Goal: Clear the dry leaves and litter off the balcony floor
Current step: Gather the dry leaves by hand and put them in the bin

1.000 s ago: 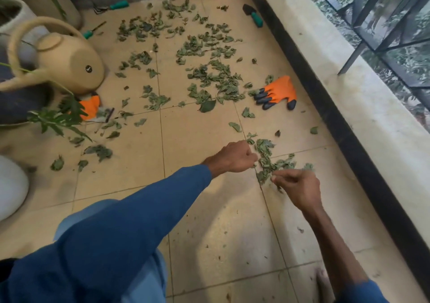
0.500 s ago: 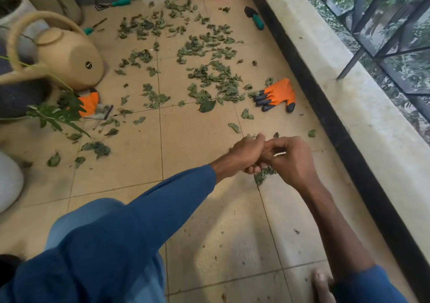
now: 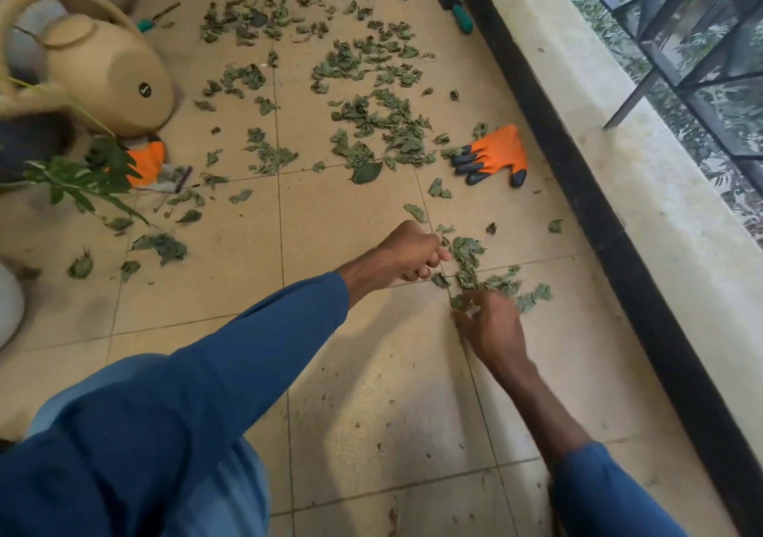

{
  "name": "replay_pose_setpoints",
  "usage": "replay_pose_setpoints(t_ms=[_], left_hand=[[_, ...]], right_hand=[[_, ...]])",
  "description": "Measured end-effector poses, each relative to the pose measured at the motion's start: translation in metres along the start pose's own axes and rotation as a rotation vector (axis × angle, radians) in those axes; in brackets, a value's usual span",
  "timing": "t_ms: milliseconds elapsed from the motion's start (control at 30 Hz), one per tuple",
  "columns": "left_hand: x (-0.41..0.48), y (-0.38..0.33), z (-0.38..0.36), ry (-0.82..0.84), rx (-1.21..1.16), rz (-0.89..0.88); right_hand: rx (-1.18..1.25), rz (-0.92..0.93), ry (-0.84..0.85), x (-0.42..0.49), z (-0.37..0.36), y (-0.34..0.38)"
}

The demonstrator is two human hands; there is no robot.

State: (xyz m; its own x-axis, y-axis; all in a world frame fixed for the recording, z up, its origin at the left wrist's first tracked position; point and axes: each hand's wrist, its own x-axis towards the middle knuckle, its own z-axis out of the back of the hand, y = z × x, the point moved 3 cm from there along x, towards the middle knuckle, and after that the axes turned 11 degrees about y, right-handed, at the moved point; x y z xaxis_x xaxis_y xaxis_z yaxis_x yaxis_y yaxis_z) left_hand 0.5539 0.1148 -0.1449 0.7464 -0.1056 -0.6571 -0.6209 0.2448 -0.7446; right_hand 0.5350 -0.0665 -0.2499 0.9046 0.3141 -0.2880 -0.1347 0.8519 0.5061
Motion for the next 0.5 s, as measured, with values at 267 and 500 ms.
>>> replay_pose_setpoints(t_ms=[267, 500], left_hand=[[0.000, 0.001, -0.004, 0.072, 0.038, 0.000], [0.003, 0.003, -0.005, 0.101, 0.023, 0.023]], right_hand=[[-0.120, -0.028, 0.014, -0.005, -0.021, -0.003], [0.071, 0.001, 0.032, -0.012, -0.007, -0.011]])
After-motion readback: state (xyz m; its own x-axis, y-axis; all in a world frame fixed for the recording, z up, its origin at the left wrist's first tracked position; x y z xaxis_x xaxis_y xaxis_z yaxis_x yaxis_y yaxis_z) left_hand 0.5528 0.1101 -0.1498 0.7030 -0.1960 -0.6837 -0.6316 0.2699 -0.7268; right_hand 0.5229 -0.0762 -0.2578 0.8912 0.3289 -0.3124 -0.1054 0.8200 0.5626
